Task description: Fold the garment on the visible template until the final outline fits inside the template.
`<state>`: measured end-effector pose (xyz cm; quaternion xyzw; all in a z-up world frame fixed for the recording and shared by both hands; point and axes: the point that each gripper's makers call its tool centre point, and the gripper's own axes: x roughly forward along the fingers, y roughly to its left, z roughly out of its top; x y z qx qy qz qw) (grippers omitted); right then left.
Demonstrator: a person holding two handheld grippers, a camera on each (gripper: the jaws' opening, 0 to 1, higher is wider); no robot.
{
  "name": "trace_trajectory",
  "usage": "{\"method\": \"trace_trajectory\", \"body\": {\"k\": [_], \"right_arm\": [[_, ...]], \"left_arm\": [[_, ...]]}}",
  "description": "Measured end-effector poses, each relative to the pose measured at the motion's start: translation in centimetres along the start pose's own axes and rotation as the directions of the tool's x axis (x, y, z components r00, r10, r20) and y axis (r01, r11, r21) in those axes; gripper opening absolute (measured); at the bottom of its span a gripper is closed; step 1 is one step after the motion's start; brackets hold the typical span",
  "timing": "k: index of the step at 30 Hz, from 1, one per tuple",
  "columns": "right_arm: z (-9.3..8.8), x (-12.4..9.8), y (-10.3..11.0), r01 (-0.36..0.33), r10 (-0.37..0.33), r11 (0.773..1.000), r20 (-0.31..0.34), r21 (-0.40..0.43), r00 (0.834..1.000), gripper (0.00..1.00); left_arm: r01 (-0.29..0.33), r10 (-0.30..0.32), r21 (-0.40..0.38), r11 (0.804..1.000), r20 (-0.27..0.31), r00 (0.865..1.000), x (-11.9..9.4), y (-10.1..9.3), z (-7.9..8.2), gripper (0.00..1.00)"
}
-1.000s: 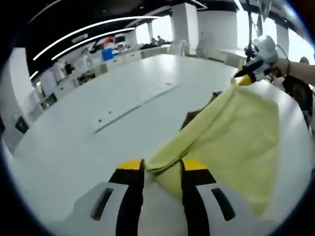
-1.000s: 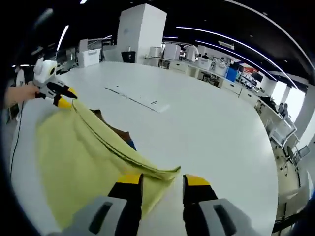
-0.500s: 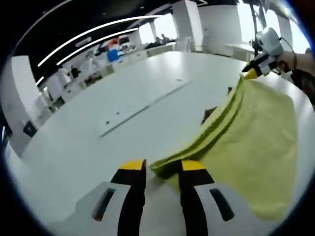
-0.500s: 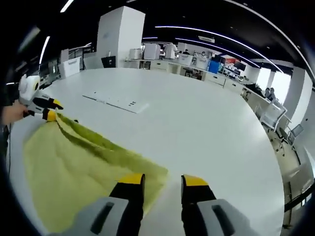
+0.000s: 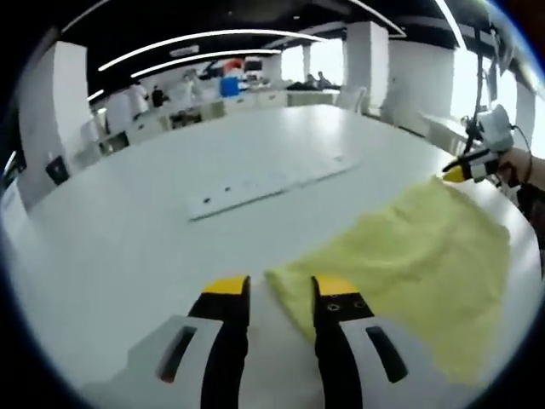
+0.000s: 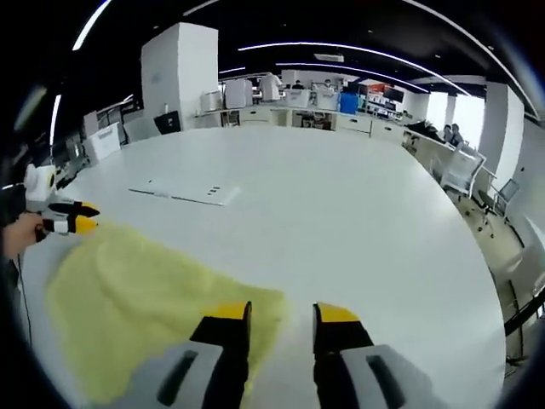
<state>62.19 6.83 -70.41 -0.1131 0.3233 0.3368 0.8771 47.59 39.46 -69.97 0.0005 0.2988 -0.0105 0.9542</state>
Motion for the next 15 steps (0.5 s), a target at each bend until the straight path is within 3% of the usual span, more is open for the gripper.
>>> {"method": "trace_trajectory", "body": {"k": [7,15], "right_arm": [[0.3,-1.7,1.7,-0.054,0.054,0.997,-0.004,0.057,0.999,0.31],[-0.3,-4.6,3.5,-0.11,0.111,0.993,-0.026,0.033,0.993,0.38]], "left_arm": [[0.007,-0.007,-0.013,1.0,0.036,0.999,-2.3,-0.6,0.6,0.34],[0.057,-0.056,-0.035,0.998,0.039,0.998,-5.4,-2.1,-0.7,0.42]]}}
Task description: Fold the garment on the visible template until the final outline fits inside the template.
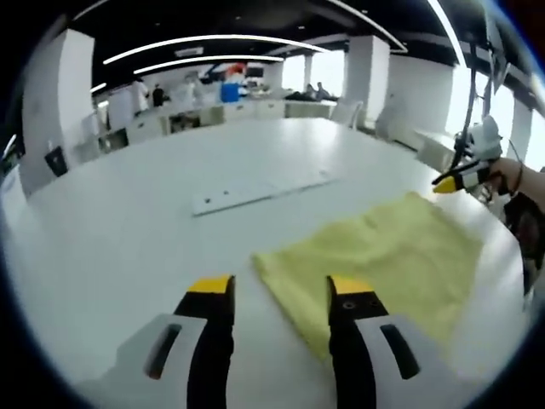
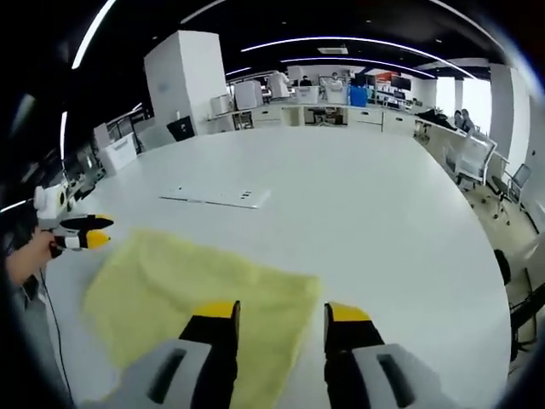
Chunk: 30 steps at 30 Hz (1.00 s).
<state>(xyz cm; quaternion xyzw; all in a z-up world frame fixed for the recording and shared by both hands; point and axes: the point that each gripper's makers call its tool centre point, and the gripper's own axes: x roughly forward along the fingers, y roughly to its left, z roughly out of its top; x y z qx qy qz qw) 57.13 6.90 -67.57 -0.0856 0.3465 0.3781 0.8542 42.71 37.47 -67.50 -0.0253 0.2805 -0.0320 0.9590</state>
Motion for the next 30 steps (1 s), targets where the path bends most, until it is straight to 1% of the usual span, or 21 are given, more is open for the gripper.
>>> {"method": "trace_trajectory", "body": {"k": [2,4,8,10,13,16,19,23,30], "right_arm": [[-0.3,-0.8,0.4,-0.011,0.011,1.0,-0.009,-0.008,1.0,0.41],[-0.5,-1.4,0.5,-0.012,0.012,1.0,-0.014,-0.014,1.0,0.43],[-1.0,-3.1,1.3,-0.047,0.047,0.999,-0.013,-0.002,0.999,0.43],[-1.6,-3.8,1.9,-0.065,0.065,0.998,-0.018,-0.003,0.998,0.43],[-3.0,-4.9,2.7,-0.082,0.081,0.997,-0.035,-0.013,0.996,0.43],[-4.2,-5.6,3.4,-0.116,0.114,0.993,-0.059,-0.026,0.992,0.42],[-5.1,-6.4,4.1,-0.142,0.142,0.99,-0.059,-0.004,0.988,0.41],[-6.0,-7.1,4.4,-0.149,0.149,0.989,-0.06,0.001,0.987,0.41],[-8.3,-7.9,4.9,-0.171,0.169,0.985,-0.094,-0.015,0.981,0.37]], "left_arm": [[0.028,-0.028,-0.023,0.999,0.01,1.0,-0.8,-0.5,-0.3,0.44],[0.033,-0.033,-0.029,0.999,0.014,0.999,-1.4,-0.7,-0.5,0.45],[0.045,-0.045,-0.02,0.999,-0.007,0.999,-2.6,-1.2,-1.3,0.48],[0.054,-0.054,-0.02,0.998,-0.004,0.999,-3.3,-1.6,-1.5,0.49],[0.085,-0.085,-0.027,0.996,-0.001,0.996,-4.1,-2.6,-2.0,0.5],[0.098,-0.098,-0.016,0.995,0.002,0.995,-5.0,-3.3,-2.5,0.49],[0.121,-0.121,-0.019,0.992,-0.007,0.993,-5.8,-4.1,-3.3,0.48],[0.127,-0.127,-0.008,0.992,-0.024,0.992,-6.6,-4.5,-4.2,0.47],[0.141,-0.141,-0.027,0.99,-0.036,0.989,-7.6,-5.0,-5.8,0.42]]}}
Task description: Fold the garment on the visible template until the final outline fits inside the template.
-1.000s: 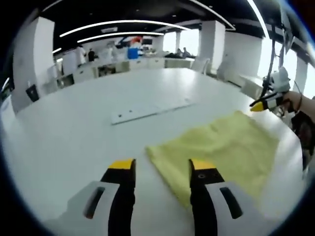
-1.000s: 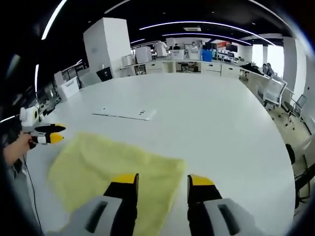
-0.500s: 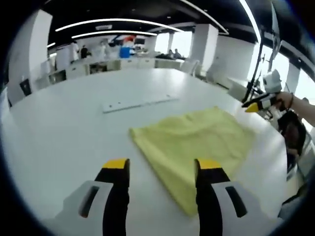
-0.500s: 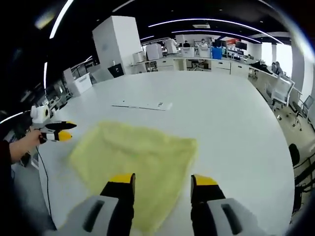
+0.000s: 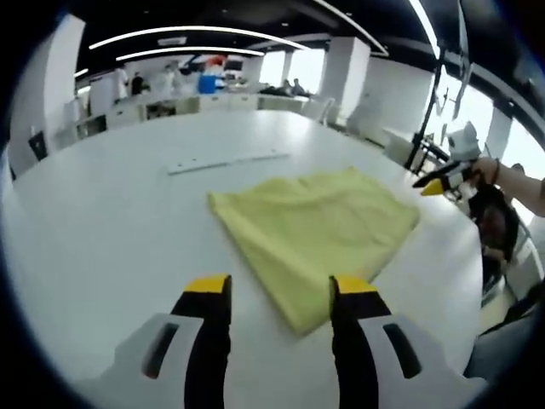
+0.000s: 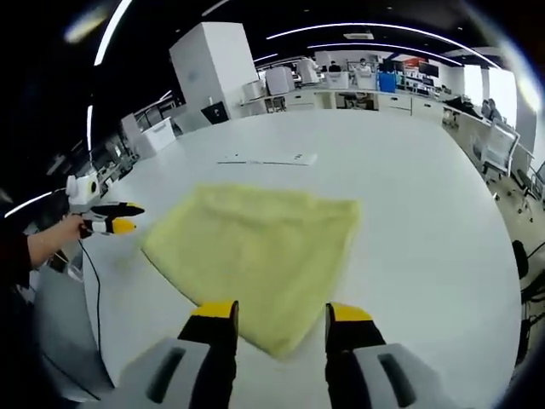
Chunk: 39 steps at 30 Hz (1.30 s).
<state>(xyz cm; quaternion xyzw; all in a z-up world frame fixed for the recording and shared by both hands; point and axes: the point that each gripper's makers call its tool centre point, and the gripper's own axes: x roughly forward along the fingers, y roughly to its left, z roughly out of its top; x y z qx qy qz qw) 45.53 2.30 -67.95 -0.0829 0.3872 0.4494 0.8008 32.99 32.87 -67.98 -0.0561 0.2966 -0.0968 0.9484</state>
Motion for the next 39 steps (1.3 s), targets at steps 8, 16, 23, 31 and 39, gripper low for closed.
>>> {"method": "trace_trajectory", "body": {"k": [8,16,23,31,39], "right_arm": [[-2.8,-0.2,0.6,-0.02,0.017,0.998,-0.055,-0.051,0.998,0.27],[-4.7,0.5,-0.1,0.004,-0.006,0.999,-0.075,-0.035,0.997,0.18],[-5.1,1.1,-0.4,0.005,-0.005,1.0,-0.057,0.001,0.998,0.1],[-4.9,1.4,-0.2,-0.011,0.012,0.999,-0.024,0.033,1.0,0.0],[-4.8,1.0,-0.2,-0.025,0.026,0.999,-0.024,0.026,0.999,0.0]], "left_arm": [[0.027,-0.026,0.006,1.0,-0.04,0.999,0.0,-0.8,-1.8,0.35],[0.024,-0.023,0.017,1.0,-0.071,0.997,0.3,-0.5,-3.0,0.3],[0.034,-0.034,0.004,0.999,-0.078,0.996,0.6,-0.7,-3.5,0.26],[0.052,-0.051,0.005,0.999,-0.099,0.994,1.4,-1.0,-4.1,0.11],[0.062,-0.063,-0.014,0.998,-0.107,0.992,1.5,-1.4,-4.1,0.02]]}}
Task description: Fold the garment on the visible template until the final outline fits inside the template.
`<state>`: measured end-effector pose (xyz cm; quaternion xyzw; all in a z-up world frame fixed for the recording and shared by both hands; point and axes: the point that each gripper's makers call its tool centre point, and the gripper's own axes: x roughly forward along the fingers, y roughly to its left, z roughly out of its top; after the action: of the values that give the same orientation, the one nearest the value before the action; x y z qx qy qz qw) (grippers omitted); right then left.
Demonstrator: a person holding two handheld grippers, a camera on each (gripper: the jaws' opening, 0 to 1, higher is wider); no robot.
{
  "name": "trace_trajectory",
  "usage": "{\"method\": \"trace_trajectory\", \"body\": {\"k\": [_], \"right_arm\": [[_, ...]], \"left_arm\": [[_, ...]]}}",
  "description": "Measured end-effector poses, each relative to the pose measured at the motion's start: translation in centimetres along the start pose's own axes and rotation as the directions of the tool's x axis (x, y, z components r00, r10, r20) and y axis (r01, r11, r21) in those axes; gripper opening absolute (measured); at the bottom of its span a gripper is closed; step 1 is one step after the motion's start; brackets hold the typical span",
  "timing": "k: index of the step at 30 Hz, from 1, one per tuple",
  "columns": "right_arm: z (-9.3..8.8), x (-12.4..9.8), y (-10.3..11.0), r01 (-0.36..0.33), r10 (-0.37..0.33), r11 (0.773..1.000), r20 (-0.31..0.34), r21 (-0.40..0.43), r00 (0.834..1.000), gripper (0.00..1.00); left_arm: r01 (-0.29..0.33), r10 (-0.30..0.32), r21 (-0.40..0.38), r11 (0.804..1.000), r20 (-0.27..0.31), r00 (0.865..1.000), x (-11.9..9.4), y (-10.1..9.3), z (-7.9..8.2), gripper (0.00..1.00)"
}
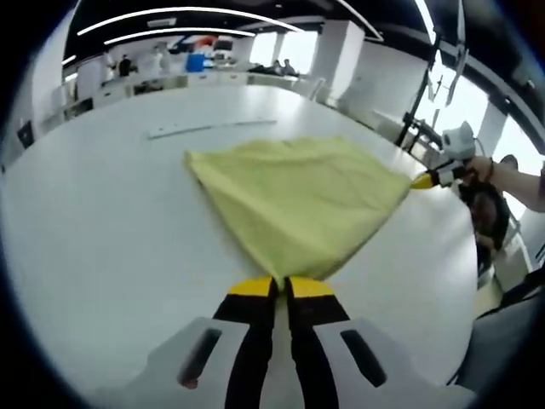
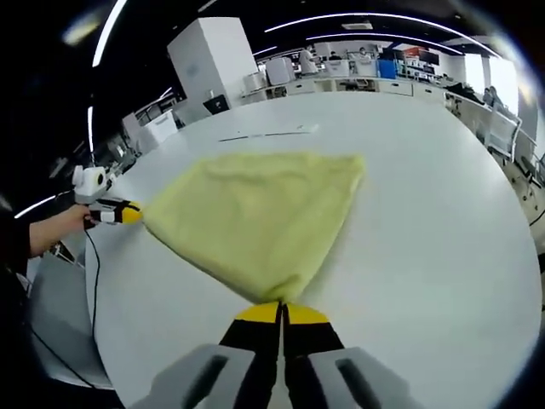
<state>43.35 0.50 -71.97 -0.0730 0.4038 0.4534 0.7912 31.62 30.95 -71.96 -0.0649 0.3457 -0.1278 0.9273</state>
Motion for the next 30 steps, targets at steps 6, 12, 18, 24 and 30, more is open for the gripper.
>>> {"method": "trace_trajectory", "body": {"k": [6,12,18,24,30], "right_arm": [[-0.4,-0.5,-0.8,0.028,-0.029,0.999,-0.019,-0.034,0.999,0.0],[-0.5,-1.2,-0.8,0.022,-0.023,0.999,-0.019,-0.049,1.0,0.0],[-1.1,-1.2,-0.5,0.013,-0.015,0.998,-0.04,-0.058,0.999,0.0],[-1.8,-1.3,0.1,0.009,-0.014,0.997,-0.065,-0.077,0.998,0.0],[-2.5,-1.8,0.8,0.003,-0.008,0.998,-0.073,-0.067,0.997,0.0]], "left_arm": [[-0.005,0.005,-0.014,1.0,0.002,1.0,-0.3,0.1,0.1,0.0],[-0.009,0.009,-0.019,1.0,0.002,1.0,-0.5,0.1,0.1,0.0],[-0.009,0.009,-0.031,0.999,0.002,1.0,-0.9,0.0,-0.2,0.0],[-0.002,0.002,-0.032,0.999,-0.001,1.0,-1.7,-0.6,-0.9,0.0],[0.002,-0.002,-0.045,0.999,0.0,1.0,-2.6,-1.0,-1.9,0.0]]}}
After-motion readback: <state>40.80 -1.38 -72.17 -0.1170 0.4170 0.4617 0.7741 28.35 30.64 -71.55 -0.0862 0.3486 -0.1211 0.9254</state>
